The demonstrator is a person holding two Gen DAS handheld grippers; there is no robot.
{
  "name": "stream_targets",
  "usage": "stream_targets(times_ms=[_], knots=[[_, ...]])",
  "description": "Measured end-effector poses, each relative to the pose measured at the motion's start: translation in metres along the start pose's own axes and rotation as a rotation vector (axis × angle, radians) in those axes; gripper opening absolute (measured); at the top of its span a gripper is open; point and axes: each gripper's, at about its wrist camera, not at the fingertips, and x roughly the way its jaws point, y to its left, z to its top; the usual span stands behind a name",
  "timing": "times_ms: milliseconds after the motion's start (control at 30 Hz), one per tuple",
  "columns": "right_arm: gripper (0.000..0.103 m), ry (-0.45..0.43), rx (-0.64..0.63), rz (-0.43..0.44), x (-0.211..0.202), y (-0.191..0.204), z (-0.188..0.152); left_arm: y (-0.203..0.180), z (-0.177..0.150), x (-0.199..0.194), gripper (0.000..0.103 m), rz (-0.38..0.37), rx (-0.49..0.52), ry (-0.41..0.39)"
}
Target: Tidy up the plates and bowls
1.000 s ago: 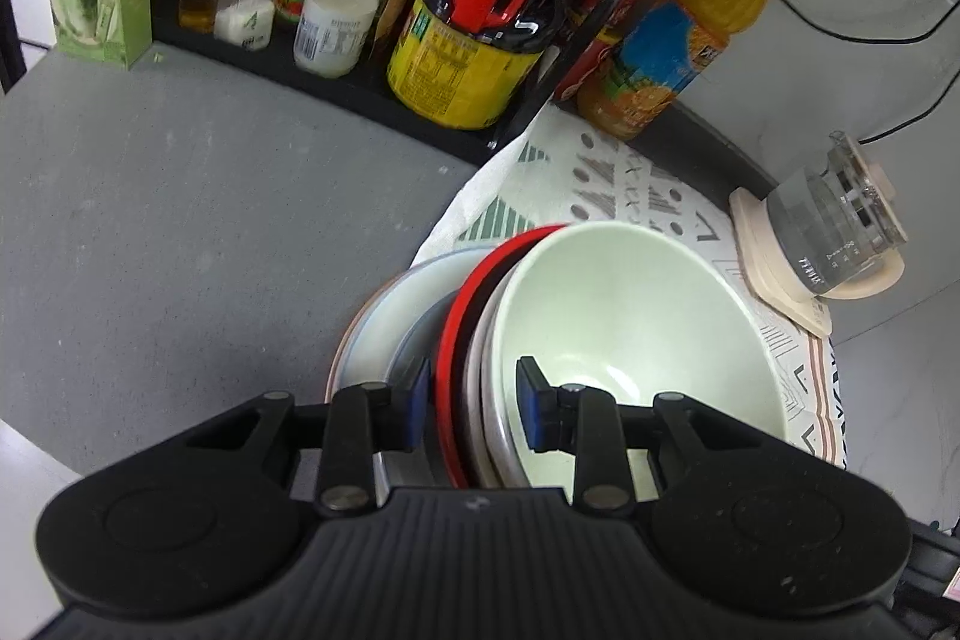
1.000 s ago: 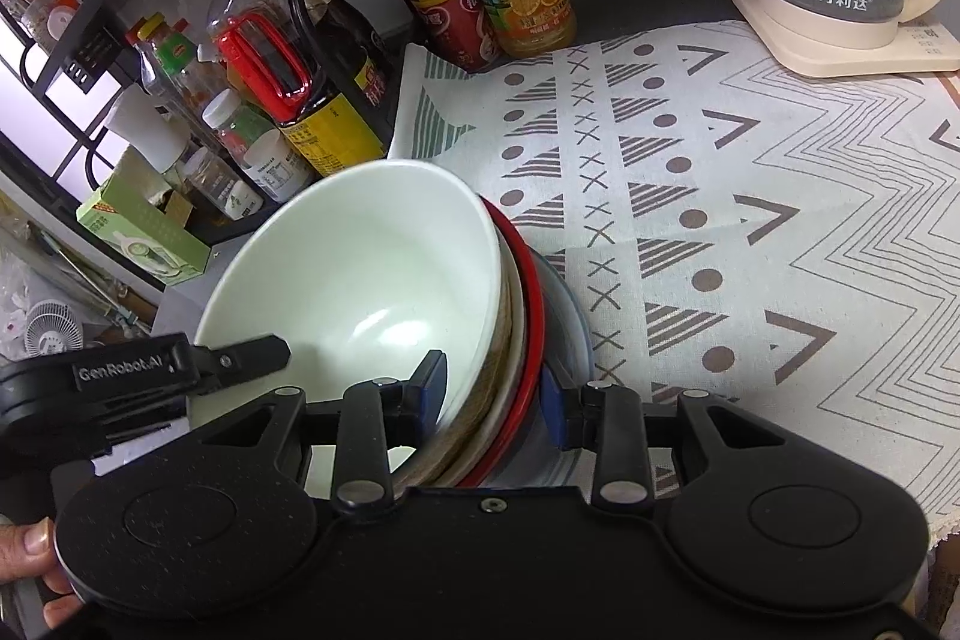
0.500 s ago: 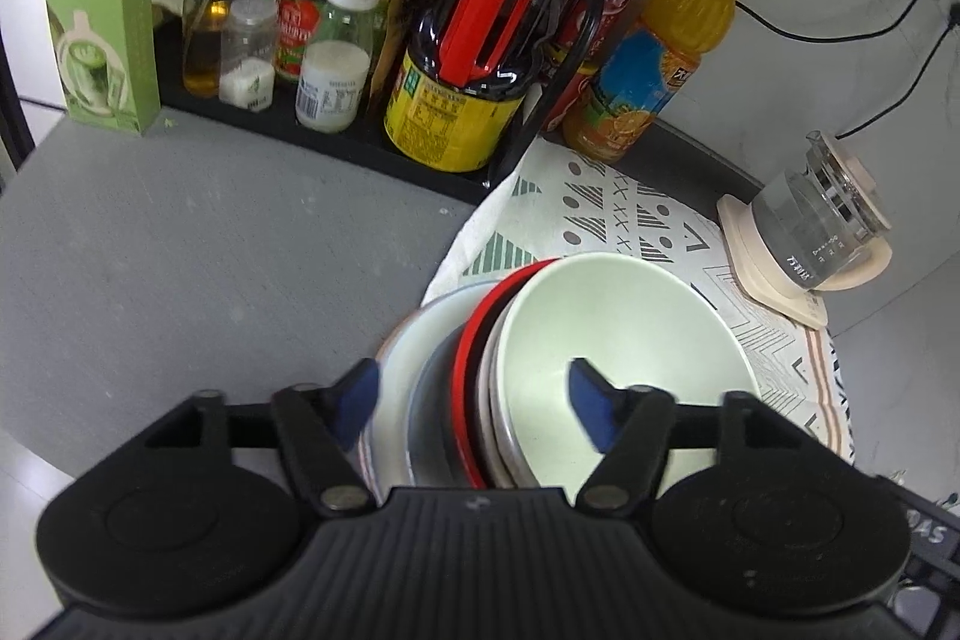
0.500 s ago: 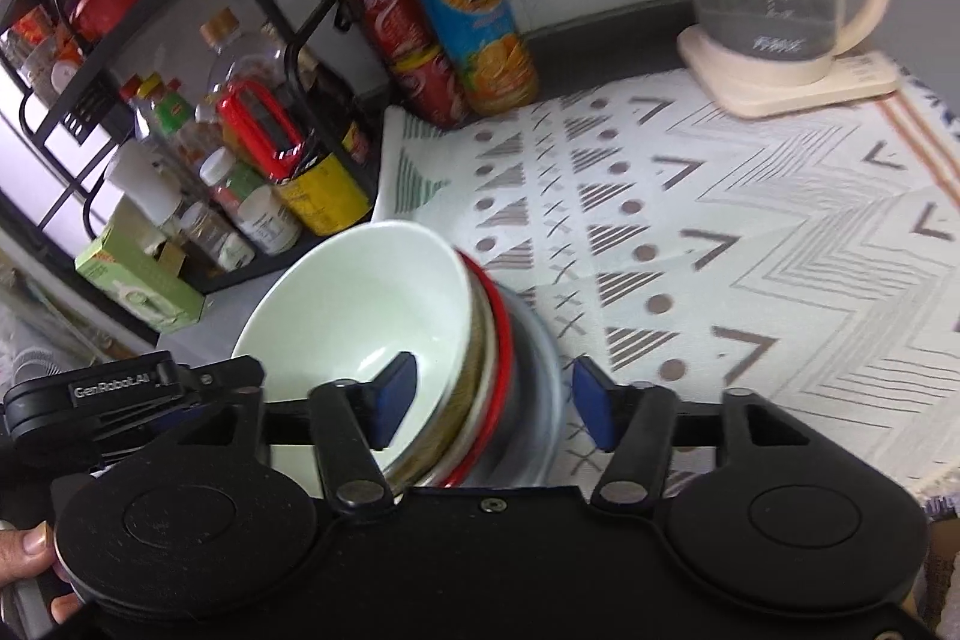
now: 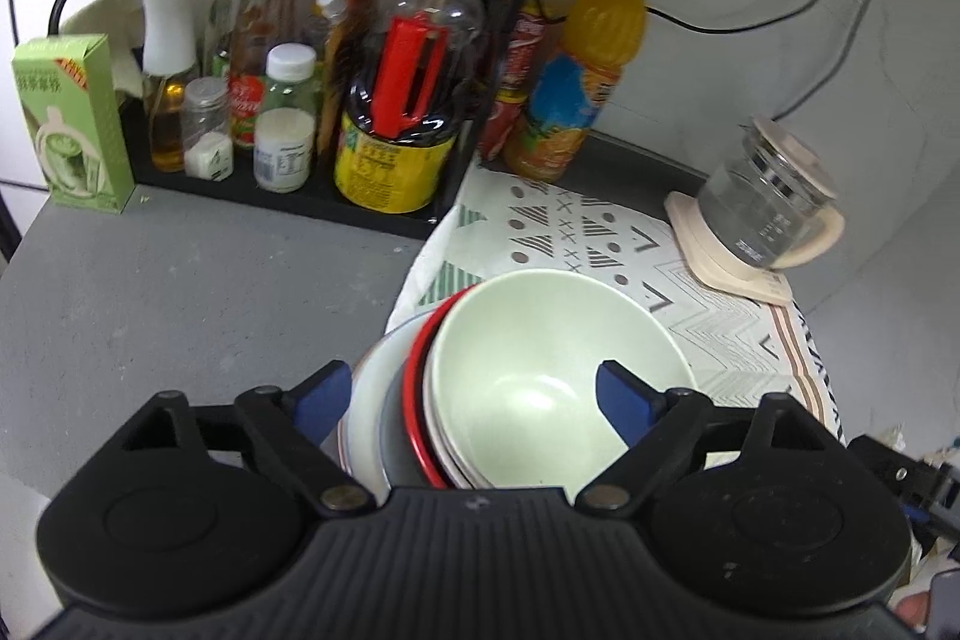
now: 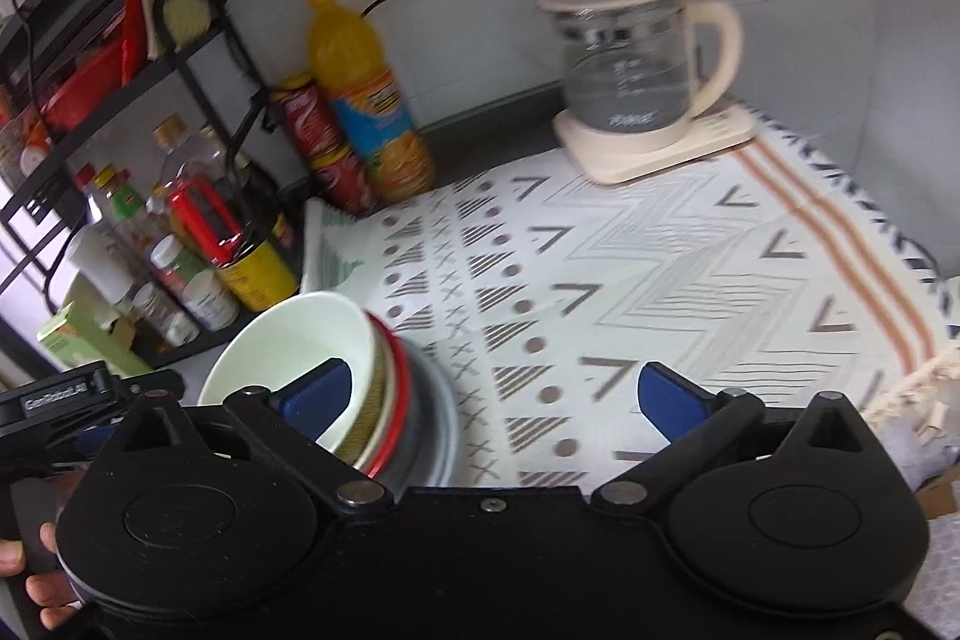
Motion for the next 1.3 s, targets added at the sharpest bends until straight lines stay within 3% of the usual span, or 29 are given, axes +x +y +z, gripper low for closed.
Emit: stream_targets(times_ms=[167, 267, 667, 1300], knots=[[0.103, -0.043, -0.006, -0.05, -0.024, -0.005, -0.008, -0.01, -0.013, -0.021, 0.092, -0.024, 0.04, -0.026], [0.103, -0.062, -0.018, -0.065, -0.042, -0.006, -0.016, -0.014, -0.024, -0.039, 0.103, -0.036, 0.064, -0.046], [0.103, -0.108, -0.018, -0.148, -0.122, -0.004, -0.069, -0.012, -0.074, -0.117, 0.103, -0.04, 0.186, -0.071], [0.103, -0.15, -0.072, -0.155, -0.203, 0.018, -0.149, 0.002, -0.145, -0.194, 0.103, -0.039, 0.332, -0.094]])
